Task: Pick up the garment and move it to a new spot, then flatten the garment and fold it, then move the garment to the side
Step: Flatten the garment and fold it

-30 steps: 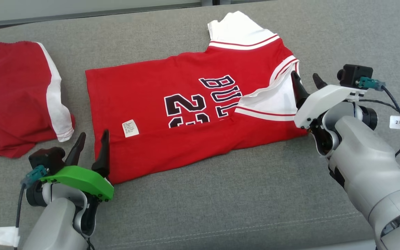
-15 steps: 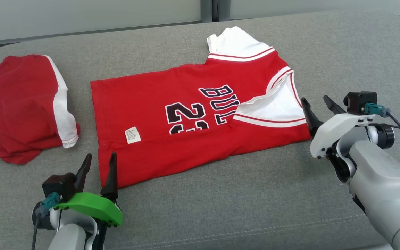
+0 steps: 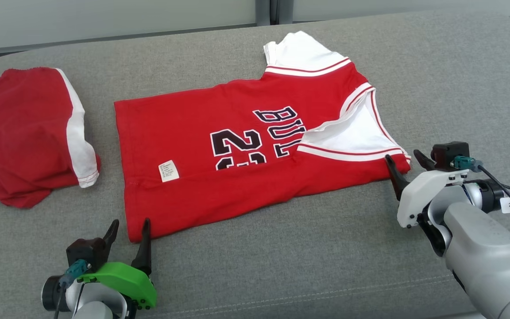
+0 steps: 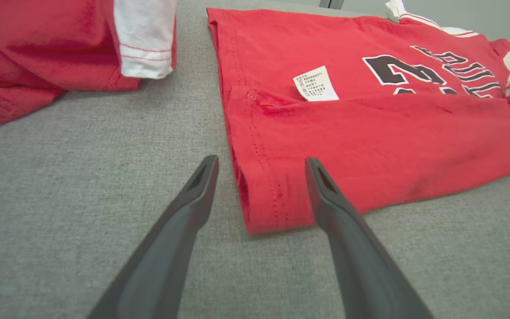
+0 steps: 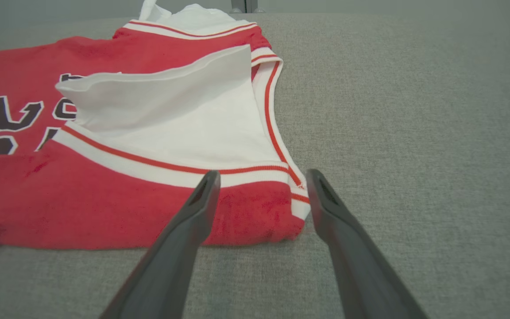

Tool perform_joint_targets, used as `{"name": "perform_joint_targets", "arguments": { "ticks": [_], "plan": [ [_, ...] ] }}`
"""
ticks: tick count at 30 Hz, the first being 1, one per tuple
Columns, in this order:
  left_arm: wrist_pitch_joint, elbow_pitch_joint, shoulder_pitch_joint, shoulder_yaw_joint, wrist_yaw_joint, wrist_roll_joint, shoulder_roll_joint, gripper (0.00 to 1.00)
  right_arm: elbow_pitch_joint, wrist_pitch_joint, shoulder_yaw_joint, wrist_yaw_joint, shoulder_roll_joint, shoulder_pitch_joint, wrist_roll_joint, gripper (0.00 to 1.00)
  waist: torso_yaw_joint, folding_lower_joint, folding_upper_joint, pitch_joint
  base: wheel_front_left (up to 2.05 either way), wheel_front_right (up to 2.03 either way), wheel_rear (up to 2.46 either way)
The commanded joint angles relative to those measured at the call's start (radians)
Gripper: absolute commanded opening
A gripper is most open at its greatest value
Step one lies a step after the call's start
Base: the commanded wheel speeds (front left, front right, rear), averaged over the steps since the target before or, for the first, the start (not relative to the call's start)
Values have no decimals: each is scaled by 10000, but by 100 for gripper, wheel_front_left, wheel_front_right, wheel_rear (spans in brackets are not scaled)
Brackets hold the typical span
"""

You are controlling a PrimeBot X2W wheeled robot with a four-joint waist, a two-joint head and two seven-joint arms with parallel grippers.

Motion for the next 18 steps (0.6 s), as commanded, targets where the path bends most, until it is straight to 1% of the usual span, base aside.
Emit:
{"name": "perform_joint_targets", "arguments": {
  "ticks": [1,8,14,15,16,17,18],
  "plan": [
    [-21,70,-145,84,-3,57,-1,100,136,-39,-36,-3,-16,23,-112,100,13,0,0,45,0,0,0],
    [-19,811,-548,62,-30,144,-75,100,885,-39,-199,-3,142,-212,-186,100,82,0,0,292,0,0,0],
    [-16,1511,-895,-154,-45,-40,-123,100,1131,-40,-229,-3,251,-324,-245,100,85,0,0,469,0,0,0],
    [4,1626,-945,-224,-45,-38,-108,71,1166,-40,-217,-3,290,-332,-227,100,78,0,0,487,0,0,0],
    [5,1701,-998,-263,-46,-78,-92,59,1180,-40,-200,-3,309,-351,-220,80,73,0,0,501,0,0,0],
    [5,1755,-1035,-300,-45,-122,-97,33,1197,-40,-184,-3,326,-361,-222,35,69,0,0,509,0,0,0],
    [5,1793,-1053,-343,-46,-143,-96,3,1215,-40,-152,-3,347,-354,-235,0,67,0,0,509,0,0,0]
  ]
}}
